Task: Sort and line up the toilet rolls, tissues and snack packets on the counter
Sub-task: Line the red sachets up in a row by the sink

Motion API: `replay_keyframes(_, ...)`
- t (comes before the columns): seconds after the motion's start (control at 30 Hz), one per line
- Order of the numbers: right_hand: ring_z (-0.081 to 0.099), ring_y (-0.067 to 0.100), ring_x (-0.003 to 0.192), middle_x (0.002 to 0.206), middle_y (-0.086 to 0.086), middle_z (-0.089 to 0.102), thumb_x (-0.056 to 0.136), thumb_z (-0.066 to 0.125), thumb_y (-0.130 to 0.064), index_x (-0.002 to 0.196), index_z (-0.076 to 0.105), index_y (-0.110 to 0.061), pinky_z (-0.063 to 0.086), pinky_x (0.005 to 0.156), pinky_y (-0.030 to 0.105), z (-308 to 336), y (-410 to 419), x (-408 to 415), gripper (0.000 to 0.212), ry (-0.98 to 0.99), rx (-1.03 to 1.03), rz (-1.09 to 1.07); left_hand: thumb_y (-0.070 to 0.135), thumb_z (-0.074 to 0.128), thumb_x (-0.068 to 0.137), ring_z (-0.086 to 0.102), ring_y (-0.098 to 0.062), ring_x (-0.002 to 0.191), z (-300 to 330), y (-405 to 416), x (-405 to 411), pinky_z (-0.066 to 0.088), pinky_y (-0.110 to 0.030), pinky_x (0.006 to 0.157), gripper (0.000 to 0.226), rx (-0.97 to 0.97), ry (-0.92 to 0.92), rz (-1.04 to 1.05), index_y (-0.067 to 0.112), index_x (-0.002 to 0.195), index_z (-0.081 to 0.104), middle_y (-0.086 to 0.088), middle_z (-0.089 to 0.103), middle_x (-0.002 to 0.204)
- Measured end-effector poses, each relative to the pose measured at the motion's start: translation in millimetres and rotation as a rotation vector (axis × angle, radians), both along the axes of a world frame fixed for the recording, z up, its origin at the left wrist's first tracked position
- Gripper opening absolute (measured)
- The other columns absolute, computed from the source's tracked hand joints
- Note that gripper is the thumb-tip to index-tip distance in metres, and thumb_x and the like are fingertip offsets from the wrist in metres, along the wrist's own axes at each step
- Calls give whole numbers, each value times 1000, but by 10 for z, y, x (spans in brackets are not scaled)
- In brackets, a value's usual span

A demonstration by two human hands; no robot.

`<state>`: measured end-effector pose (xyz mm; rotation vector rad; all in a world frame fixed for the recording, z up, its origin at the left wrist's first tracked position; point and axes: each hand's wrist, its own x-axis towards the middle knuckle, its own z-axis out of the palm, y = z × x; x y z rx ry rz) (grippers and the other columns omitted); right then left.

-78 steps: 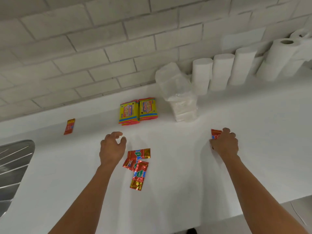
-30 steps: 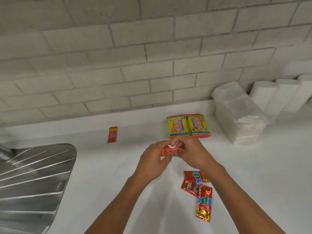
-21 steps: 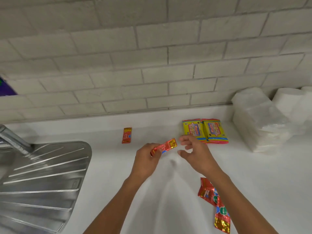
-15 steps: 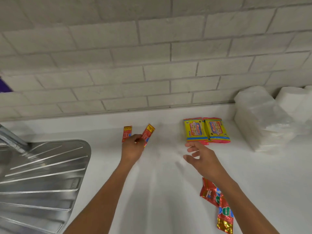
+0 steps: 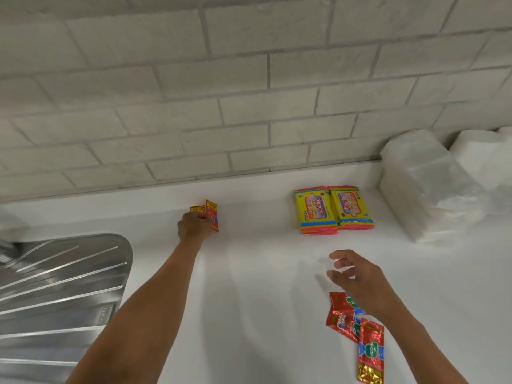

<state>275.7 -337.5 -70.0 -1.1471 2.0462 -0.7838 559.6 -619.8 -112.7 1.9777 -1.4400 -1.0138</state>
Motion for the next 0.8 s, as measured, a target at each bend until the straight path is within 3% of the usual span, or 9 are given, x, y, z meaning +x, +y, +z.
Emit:
replay_keyframes(0.17,62,9,93,106,-11,60,92,68,-28,112,56,-34,48,67,18,-78,17,-123,24,26,36,-35,21,72,83,62,-31,111,32,27,-24,53,-40,92,38,-83,-197,-55,20,120,67,-5,69,116)
replay_keyframes(0.3,61,12,96,108,-9,60,93,66,-27,110,54,-35,47,70,20,-136,-5,-179,22,86,72,-47,22,67,87,59,-32,113,-18,20,-10,48,-39,89,37,-142,-313,-142,24,124,66,-5,68,120)
replay_keyframes(0.43,58,12,99,109,-9,59,95,64,-26,112,55,-33,51,82,28,-167,22,-222,21,139,100,-52,32,67,87,63,-35,106,-31,47,36,47,-37,82,33,-122,-375,-164,25,120,71,-9,69,119)
replay_keyframes(0.6,56,11,104,115,-8,61,96,61,-27,117,61,-31,53,88,32,-197,105,-265,22,193,124,-54,30,58,91,62,-37,106,50,130,14,44,-35,81,28,-170,-416,-192,26,114,73,-10,69,118)
replay_keyframes(0.7,54,11,106,120,-6,61,96,60,-28,120,63,-28,49,87,28,-213,178,-278,24,204,137,-34,29,55,91,61,-38,106,152,306,-77,44,-36,84,24,-220,-379,-183,27,104,74,-10,69,113)
replay_keyframes(0.8,51,10,110,124,-6,60,95,61,-32,125,63,-28,43,85,25,-235,218,-267,31,233,160,2,28,50,93,60,-35,96,237,548,-198,43,-35,82,23,-276,-337,-186,24,96,72,-7,67,96)
